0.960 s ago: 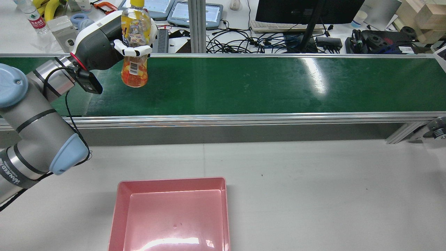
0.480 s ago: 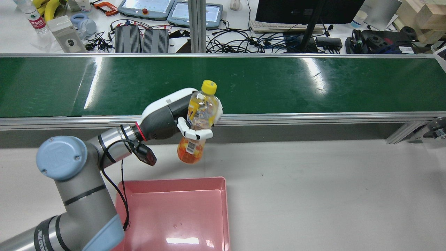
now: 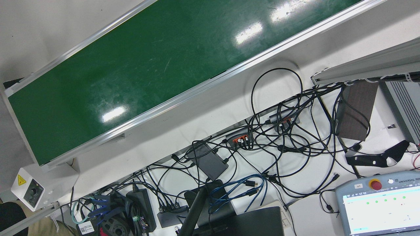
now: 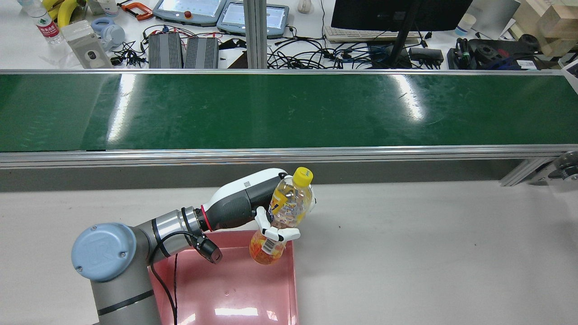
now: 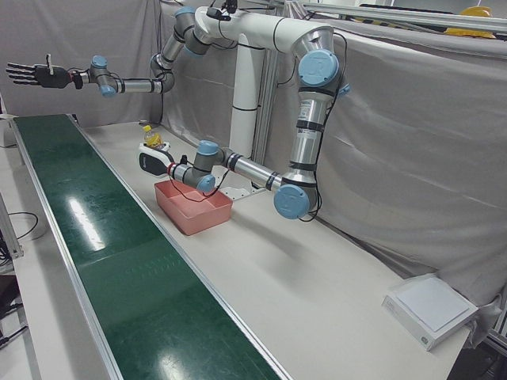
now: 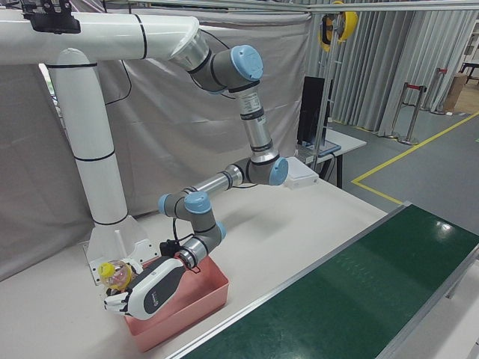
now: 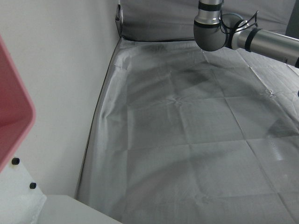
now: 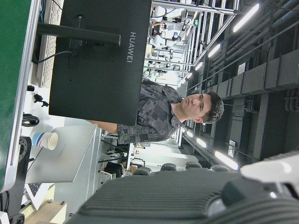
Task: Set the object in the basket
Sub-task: 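Lift the bottle off the belt and carry it over the pink tray, then lower the bottle upright into the tray and open the left hand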
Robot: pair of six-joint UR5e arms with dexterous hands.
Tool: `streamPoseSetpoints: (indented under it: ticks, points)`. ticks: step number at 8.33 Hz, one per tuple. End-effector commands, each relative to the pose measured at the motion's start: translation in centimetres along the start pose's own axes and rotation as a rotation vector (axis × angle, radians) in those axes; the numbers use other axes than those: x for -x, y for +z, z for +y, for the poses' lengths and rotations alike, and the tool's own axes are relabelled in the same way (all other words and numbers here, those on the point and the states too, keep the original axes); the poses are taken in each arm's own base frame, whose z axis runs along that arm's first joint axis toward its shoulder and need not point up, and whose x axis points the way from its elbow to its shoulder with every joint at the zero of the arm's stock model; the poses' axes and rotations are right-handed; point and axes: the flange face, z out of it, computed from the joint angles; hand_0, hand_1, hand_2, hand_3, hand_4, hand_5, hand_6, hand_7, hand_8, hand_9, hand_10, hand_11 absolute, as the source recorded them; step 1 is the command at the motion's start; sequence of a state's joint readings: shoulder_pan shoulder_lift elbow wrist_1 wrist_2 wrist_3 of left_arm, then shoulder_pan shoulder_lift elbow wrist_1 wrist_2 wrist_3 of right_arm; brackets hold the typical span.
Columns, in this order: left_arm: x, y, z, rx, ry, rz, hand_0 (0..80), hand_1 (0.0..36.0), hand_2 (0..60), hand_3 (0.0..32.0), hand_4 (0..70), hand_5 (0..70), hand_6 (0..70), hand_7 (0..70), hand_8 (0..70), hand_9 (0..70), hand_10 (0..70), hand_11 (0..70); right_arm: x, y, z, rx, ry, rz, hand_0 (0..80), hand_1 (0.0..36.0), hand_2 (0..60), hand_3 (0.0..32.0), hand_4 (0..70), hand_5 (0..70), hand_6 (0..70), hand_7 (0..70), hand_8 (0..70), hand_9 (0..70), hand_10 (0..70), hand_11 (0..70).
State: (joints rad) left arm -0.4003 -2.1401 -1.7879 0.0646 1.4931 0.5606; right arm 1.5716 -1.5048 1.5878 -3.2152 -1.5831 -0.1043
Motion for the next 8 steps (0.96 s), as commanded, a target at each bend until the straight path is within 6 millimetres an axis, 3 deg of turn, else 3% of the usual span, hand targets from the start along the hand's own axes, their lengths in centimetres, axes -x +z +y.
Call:
streamPoseSetpoints:
  ticks: [1, 2, 3, 4, 5, 7, 8]
  points:
    - [1.3, -2.9, -1.8, 0.018, -0.003, 0.006, 48.1, 11.5, 41.3, 0.0, 67.9, 68.9, 47.6, 70.0, 46.0, 64.4, 49.7, 70.0, 0.0, 0.1, 0.1, 0.001, 0.000, -0.001, 0.0, 0.0, 0.0, 0.0, 0.0, 0.0, 0.0, 0.0, 0.0, 0.0, 0.0, 0.0]
    - [1.0, -5.7, -2.7, 0.035, -0.008, 0.023, 48.1, 10.3, 16.2, 0.0, 41.4, 42.0, 18.4, 29.6, 25.6, 38.6, 33.7, 48.3, 0.0, 0.0, 0.0, 0.000, 0.000, 0.001, 0.0, 0.0, 0.0, 0.0, 0.0, 0.0, 0.0, 0.0, 0.0, 0.0, 0.0, 0.0]
    - [0.4, -7.0, -2.6, 0.033, -0.008, 0.026, 47.3, 9.1, 3.2, 0.0, 23.8, 33.1, 6.0, 13.6, 15.6, 23.4, 20.2, 30.1, 0.0, 0.0, 0.1, 0.001, 0.002, -0.001, 0.0, 0.0, 0.0, 0.0, 0.0, 0.0, 0.0, 0.0, 0.0, 0.0, 0.0, 0.0]
    - [-2.4, -8.1, -3.7, 0.013, 0.002, 0.056, 47.6, 8.9, 0.0, 0.0, 18.1, 20.8, 0.0, 8.2, 9.9, 14.5, 9.7, 15.0, 0.0, 0.0, 0.0, 0.000, 0.000, -0.001, 0.0, 0.0, 0.0, 0.0, 0.0, 0.0, 0.0, 0.0, 0.0, 0.0, 0.0, 0.0]
    - [-5.4, -8.9, -4.5, -0.005, 0.019, 0.086, 48.1, 9.4, 0.0, 0.0, 16.6, 14.6, 0.0, 5.5, 7.2, 10.4, 6.9, 11.0, 0.0, 0.0, 0.0, 0.000, 0.000, 0.001, 0.0, 0.0, 0.0, 0.0, 0.0, 0.0, 0.0, 0.0, 0.0, 0.0, 0.0, 0.0]
    - [-6.3, -12.4, -4.3, -0.022, -0.006, 0.089, 47.8, 7.4, 0.0, 0.0, 14.8, 10.4, 0.0, 4.7, 6.5, 9.5, 5.1, 8.3, 0.0, 0.0, -0.1, -0.002, 0.000, 0.001, 0.0, 0.0, 0.0, 0.0, 0.0, 0.0, 0.0, 0.0, 0.0, 0.0, 0.0, 0.0]
    - [-6.8, -12.4, -3.4, -0.007, -0.007, 0.097, 47.6, 7.0, 0.0, 0.0, 15.0, 10.6, 0.0, 4.1, 6.6, 9.3, 4.9, 8.0, 0.0, 0.0, -0.1, -0.002, 0.000, 0.001, 0.0, 0.0, 0.0, 0.0, 0.0, 0.0, 0.0, 0.0, 0.0, 0.0, 0.0, 0.0]
